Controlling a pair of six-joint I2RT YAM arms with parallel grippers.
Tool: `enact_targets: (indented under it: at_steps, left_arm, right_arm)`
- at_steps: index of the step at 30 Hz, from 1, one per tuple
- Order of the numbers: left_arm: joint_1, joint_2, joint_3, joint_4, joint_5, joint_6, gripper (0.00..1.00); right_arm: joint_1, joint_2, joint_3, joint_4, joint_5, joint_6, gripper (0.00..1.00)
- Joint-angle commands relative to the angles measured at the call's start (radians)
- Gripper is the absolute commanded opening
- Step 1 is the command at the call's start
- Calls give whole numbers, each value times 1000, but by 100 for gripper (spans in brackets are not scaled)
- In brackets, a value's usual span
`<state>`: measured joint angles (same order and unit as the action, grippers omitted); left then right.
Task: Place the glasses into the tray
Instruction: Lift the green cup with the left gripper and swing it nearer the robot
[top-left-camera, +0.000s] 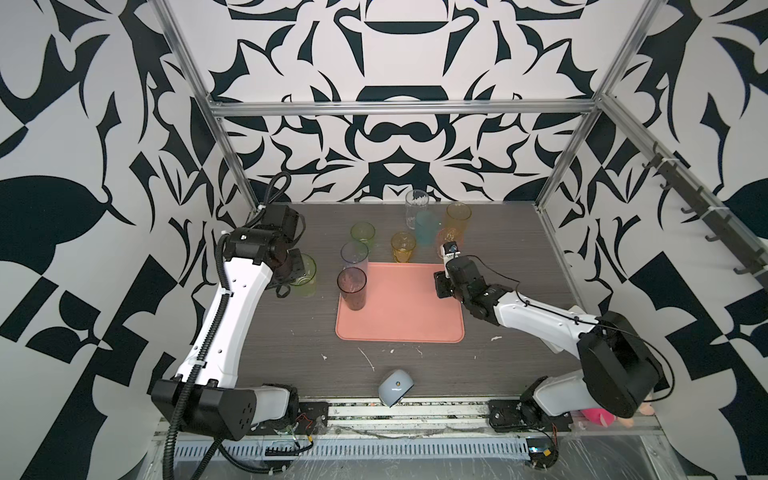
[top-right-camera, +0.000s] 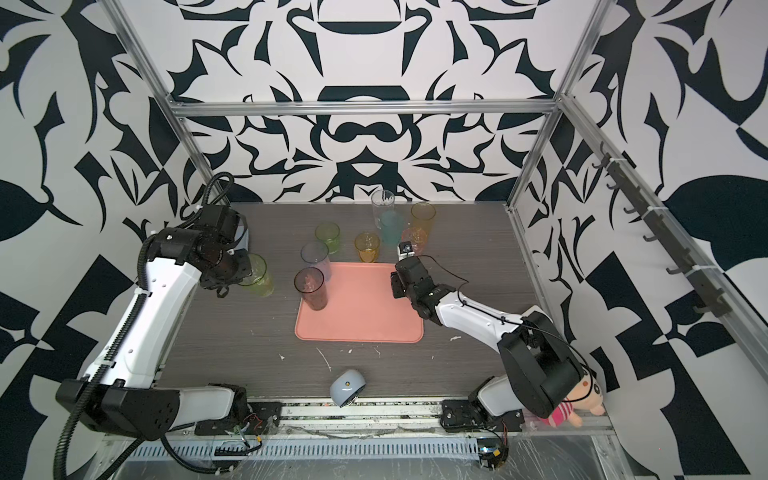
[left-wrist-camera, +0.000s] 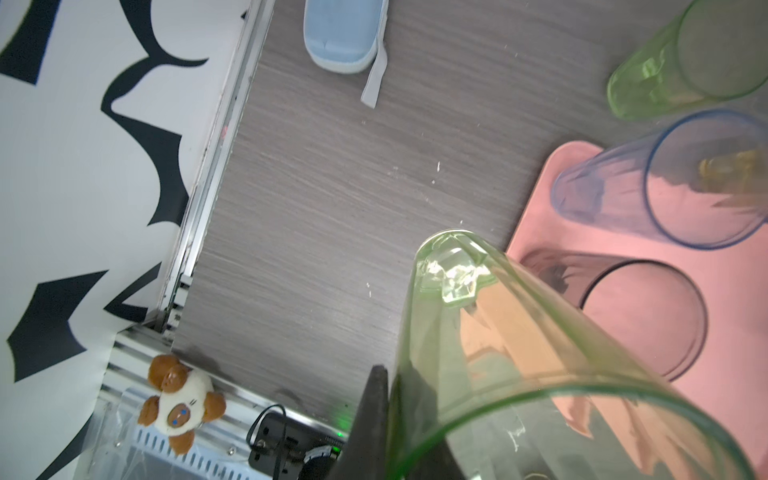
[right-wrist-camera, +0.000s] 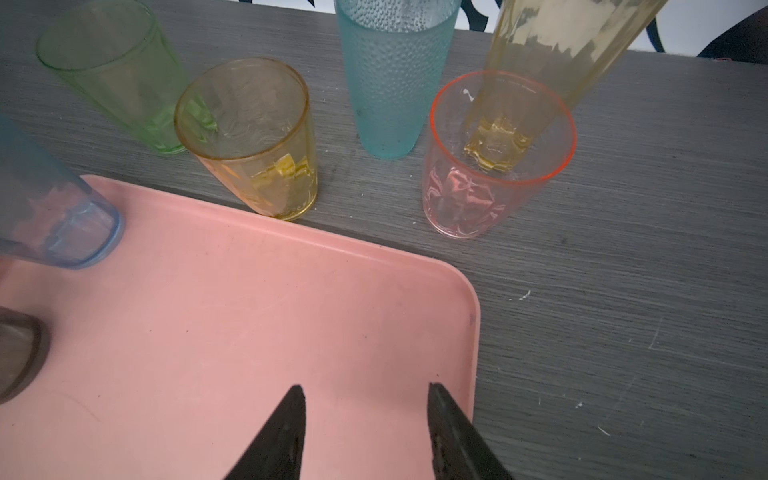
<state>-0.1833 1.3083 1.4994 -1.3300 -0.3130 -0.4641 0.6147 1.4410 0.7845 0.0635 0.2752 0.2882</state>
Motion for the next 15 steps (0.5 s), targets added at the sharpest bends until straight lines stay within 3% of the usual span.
enact_targets:
  at_steps: [1, 15]
  left_arm:
    - [4, -65, -35, -76, 10, -10, 0]
    - [-28, -147, -198, -88, 52, -50, 0]
  right_arm:
    - [-3, -28, 36, 8, 35, -10, 51]
    - [-3, -17, 41, 8, 40, -12, 50]
